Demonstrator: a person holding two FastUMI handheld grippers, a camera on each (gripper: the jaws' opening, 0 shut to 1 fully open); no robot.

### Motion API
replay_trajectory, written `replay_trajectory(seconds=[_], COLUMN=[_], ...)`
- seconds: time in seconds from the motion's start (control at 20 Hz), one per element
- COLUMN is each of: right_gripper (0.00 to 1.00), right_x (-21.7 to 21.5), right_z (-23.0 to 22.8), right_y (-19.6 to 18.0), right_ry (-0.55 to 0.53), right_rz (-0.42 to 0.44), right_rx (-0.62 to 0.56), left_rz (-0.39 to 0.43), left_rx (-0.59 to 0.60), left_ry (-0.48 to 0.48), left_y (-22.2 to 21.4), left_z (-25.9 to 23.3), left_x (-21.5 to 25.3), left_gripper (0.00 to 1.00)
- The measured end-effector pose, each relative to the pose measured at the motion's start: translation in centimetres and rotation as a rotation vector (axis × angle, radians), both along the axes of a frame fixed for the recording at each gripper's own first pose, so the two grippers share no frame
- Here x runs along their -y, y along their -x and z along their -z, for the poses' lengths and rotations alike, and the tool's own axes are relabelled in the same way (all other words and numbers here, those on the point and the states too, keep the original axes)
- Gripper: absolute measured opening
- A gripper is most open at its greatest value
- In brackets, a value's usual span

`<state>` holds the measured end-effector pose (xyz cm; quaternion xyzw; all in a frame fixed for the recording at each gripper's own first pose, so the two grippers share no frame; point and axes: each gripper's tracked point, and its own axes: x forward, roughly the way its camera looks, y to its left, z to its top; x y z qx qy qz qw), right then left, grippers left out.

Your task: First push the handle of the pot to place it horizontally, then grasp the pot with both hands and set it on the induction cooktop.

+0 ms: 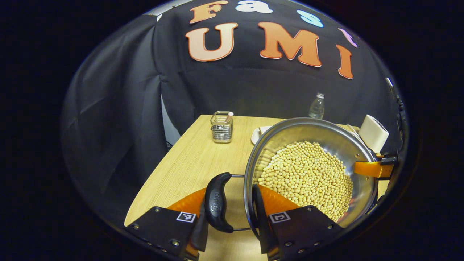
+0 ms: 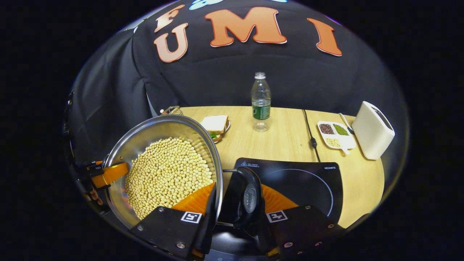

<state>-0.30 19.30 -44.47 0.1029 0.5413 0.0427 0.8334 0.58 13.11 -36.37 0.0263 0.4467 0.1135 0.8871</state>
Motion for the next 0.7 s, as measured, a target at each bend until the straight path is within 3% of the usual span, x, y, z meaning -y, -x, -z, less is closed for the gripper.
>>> replay_trajectory(seconds=[0.1, 0.15, 0.45, 0.5, 0.55, 0.7], right_gripper=[0.46, 0.5, 0.5, 0.46, 0.5, 0.5], right_x=[2.0, 3.0, 9.7, 10.6, 11.4, 13.7], right_z=[-0.5, -0.7, -2.1, -2.2, -1.9, -1.5], right_y=[0.3, 0.6, 2.4, 2.4, 2.4, 3.0], right_ry=[0.009, 0.013, 0.044, 0.048, 0.055, 0.065], right_rz=[0.022, 0.034, 0.103, 0.118, 0.127, 0.163], right_rx=[0.007, 0.007, 0.018, 0.021, 0.021, 0.018], left_rz=[0.022, 0.031, 0.099, 0.11, 0.121, 0.15], left_rx=[0.006, 0.01, 0.03, 0.032, 0.034, 0.028], left_ry=[0.004, 0.007, 0.021, 0.025, 0.029, 0.039], left_y=[-0.9, -1.4, -4.1, -4.5, -5.0, -6.8], left_z=[-0.3, -0.4, 0.0, 0.3, 0.5, 2.0], left_x=[1.8, 2.8, 9.0, 9.9, 10.9, 13.3], left_gripper=[0.58, 0.58, 0.58, 0.59, 0.58, 0.58])
